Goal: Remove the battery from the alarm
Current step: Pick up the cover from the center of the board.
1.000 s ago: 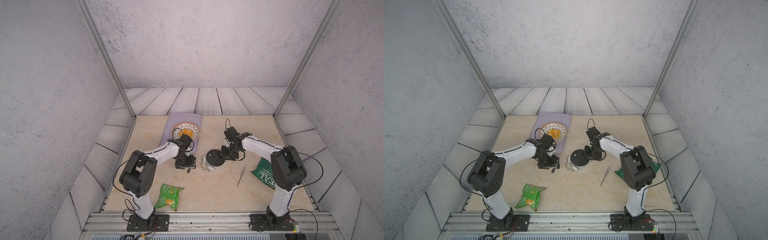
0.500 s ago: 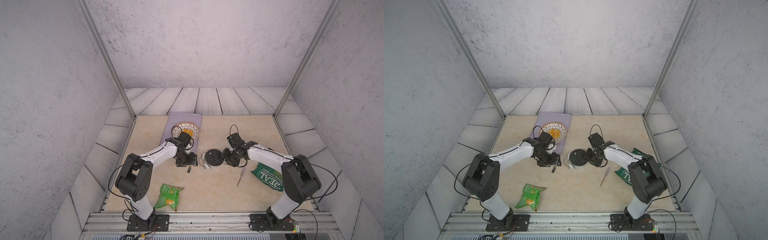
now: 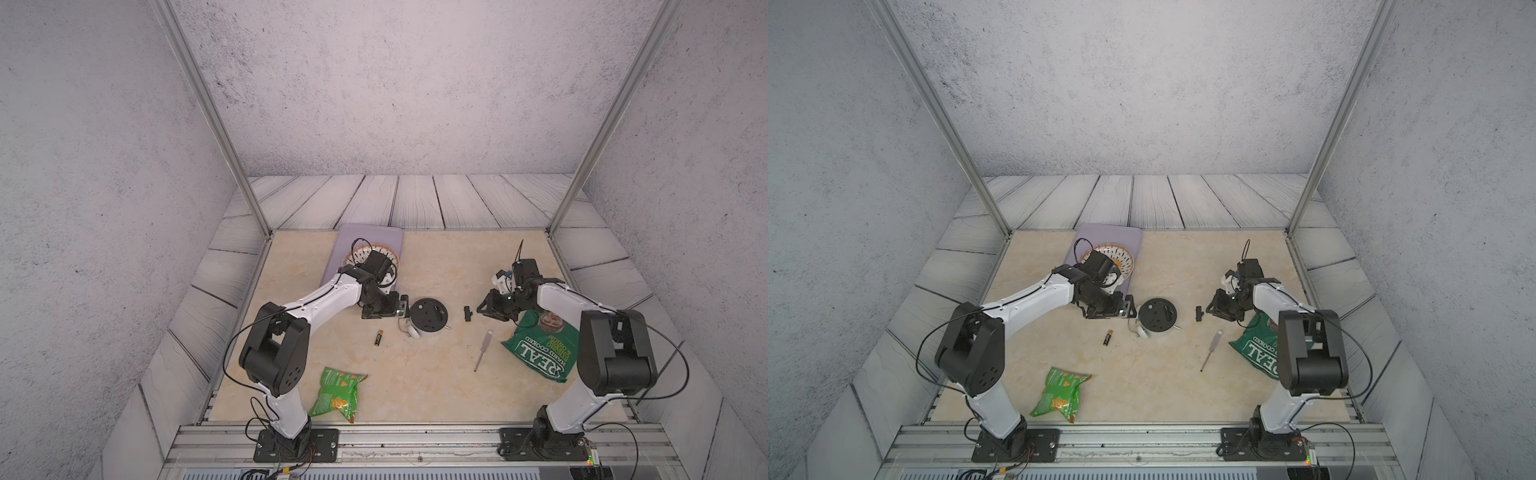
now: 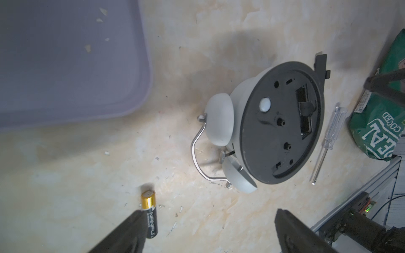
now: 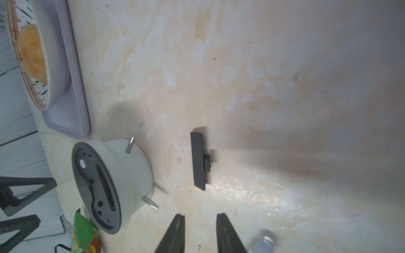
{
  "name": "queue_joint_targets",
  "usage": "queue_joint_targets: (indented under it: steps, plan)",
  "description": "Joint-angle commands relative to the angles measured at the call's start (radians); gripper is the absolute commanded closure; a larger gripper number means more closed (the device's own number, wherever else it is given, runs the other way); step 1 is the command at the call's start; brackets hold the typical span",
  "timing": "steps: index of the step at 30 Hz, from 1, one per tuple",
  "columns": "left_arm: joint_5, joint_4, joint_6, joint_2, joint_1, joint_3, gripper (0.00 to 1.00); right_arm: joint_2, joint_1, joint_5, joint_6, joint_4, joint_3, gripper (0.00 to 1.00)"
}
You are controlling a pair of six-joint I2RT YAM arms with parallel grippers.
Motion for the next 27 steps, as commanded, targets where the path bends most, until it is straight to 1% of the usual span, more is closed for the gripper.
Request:
queue_joint_targets:
  steps: [1,4,9,13,22,27]
  plan:
    - [-0.026,-0.030,0.004,0.037,-0.020,0.037,0.00,0.108,-0.023,-0.125,-0.066,0.028,0.058,0.77]
    - [-0.034,-0.038,0.004,0.047,-0.031,0.051,0.01,0.157,-0.030,-0.144,-0.065,0.050,0.078,0.81]
    - [-0.031,-0.043,0.002,0.068,-0.037,0.071,0.01,0.228,-0.035,-0.201,-0.061,0.079,0.094,0.81]
    - [-0.020,-0.047,0.000,0.084,-0.039,0.083,0.01,0.247,-0.042,-0.243,-0.049,0.099,0.095,0.81]
    - [-0.017,-0.055,0.004,0.112,-0.041,0.113,0.01,0.263,-0.040,-0.250,-0.053,0.006,0.117,0.81]
    - [-0.017,-0.055,0.003,0.125,-0.046,0.130,0.01,0.257,-0.037,-0.235,-0.043,-0.007,0.115,0.81]
